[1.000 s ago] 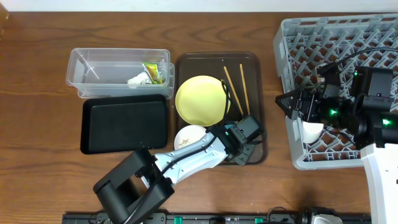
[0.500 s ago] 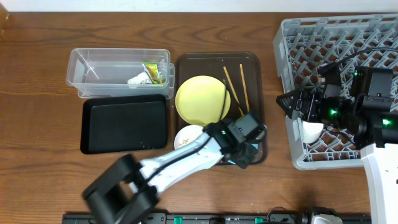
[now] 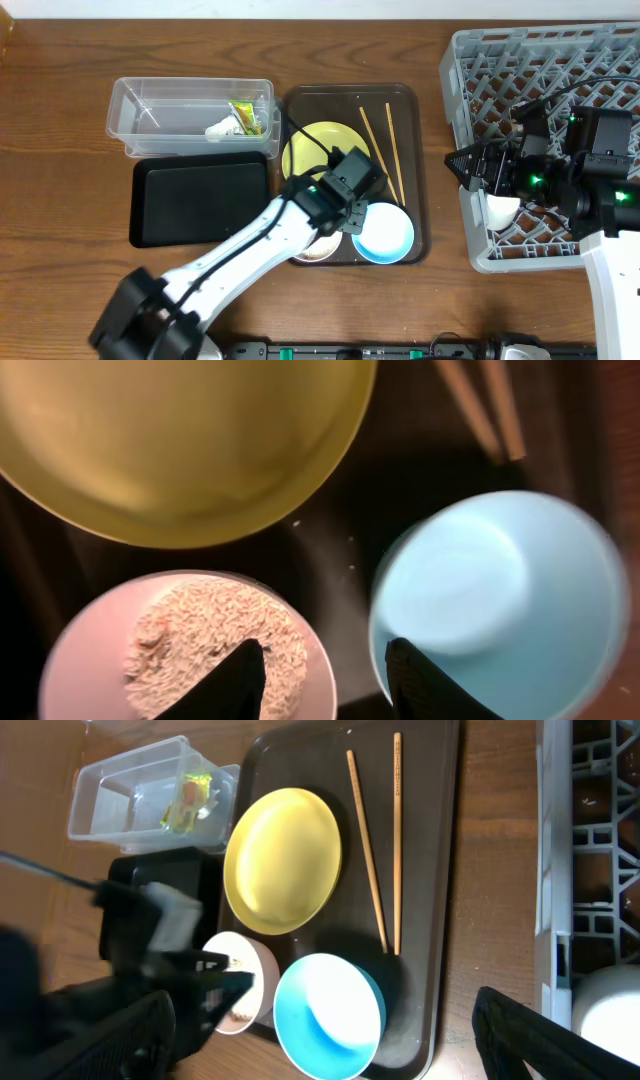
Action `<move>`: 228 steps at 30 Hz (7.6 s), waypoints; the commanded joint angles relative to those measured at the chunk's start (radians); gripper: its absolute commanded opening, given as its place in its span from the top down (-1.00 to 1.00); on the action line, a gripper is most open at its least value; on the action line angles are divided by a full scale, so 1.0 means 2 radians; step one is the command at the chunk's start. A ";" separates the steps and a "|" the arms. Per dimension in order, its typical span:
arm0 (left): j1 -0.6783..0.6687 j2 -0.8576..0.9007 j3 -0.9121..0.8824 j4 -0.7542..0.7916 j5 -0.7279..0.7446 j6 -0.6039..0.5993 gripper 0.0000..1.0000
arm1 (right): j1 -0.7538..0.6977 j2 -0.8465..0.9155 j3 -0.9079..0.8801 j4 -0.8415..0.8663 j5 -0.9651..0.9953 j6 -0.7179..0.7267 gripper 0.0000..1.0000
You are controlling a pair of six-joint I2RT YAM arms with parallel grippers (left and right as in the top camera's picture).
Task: Sort waste into correct bins and load items into the dishwasher rack
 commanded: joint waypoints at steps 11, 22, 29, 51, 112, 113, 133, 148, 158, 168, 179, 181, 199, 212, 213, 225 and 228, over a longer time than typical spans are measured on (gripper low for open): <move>0.003 0.073 -0.005 0.014 0.029 -0.053 0.44 | 0.004 0.000 0.006 -0.006 0.000 -0.005 -0.86; -0.003 0.090 -0.005 -0.002 0.033 -0.061 0.56 | 0.004 0.000 0.005 -0.006 0.000 -0.005 -0.86; -0.002 0.083 0.001 -0.007 0.034 -0.053 0.88 | 0.004 0.000 0.005 -0.006 0.000 -0.005 -0.86; 0.264 -0.092 0.054 -0.086 0.407 0.125 0.87 | 0.004 0.000 0.005 -0.008 0.006 -0.005 -0.86; 0.606 -0.013 -0.118 -0.024 0.751 0.356 0.88 | 0.004 0.000 0.005 -0.010 0.026 -0.005 -0.98; 0.606 -0.013 -0.118 -0.025 0.725 0.350 0.88 | 0.004 0.000 0.005 -0.010 0.026 -0.005 -0.99; 0.605 -0.013 -0.118 -0.011 0.753 0.308 0.88 | 0.004 0.000 0.005 -0.010 0.026 -0.005 -0.99; 0.579 -0.026 -0.118 -0.072 0.692 0.313 0.88 | 0.004 0.000 0.005 -0.010 0.026 -0.005 -0.99; 0.535 -0.205 -0.111 -0.087 0.432 0.228 0.88 | 0.004 0.000 0.005 -0.010 0.026 -0.005 -0.99; 0.284 -0.234 -0.111 -0.051 0.234 0.200 0.88 | 0.004 0.000 0.005 -0.010 0.026 -0.005 -0.98; 0.062 -0.098 -0.111 0.061 0.061 0.107 0.72 | 0.004 0.000 0.005 -0.010 0.026 -0.005 -0.98; 0.054 -0.080 -0.111 0.080 0.061 0.091 0.68 | 0.004 0.000 0.005 -0.010 0.026 -0.005 -0.99; 0.052 -0.242 -0.099 0.097 0.002 0.080 -0.66 | 0.004 0.000 0.005 -0.010 0.026 -0.005 -0.99; 0.052 -0.394 -0.100 0.084 -0.188 0.117 -0.75 | 0.004 0.000 0.005 -0.010 0.026 -0.005 -0.99; 0.052 -0.398 -0.100 0.080 -0.204 0.117 -0.76 | 0.004 0.000 0.005 -0.010 0.026 -0.005 -0.99; 0.259 -0.520 -0.200 0.137 -0.019 0.195 -0.77 | 0.004 0.000 0.005 -0.010 0.026 -0.005 -0.98; 0.311 -0.569 -0.254 0.184 0.018 0.205 -0.77 | 0.004 0.000 0.005 -0.010 0.026 -0.005 -0.98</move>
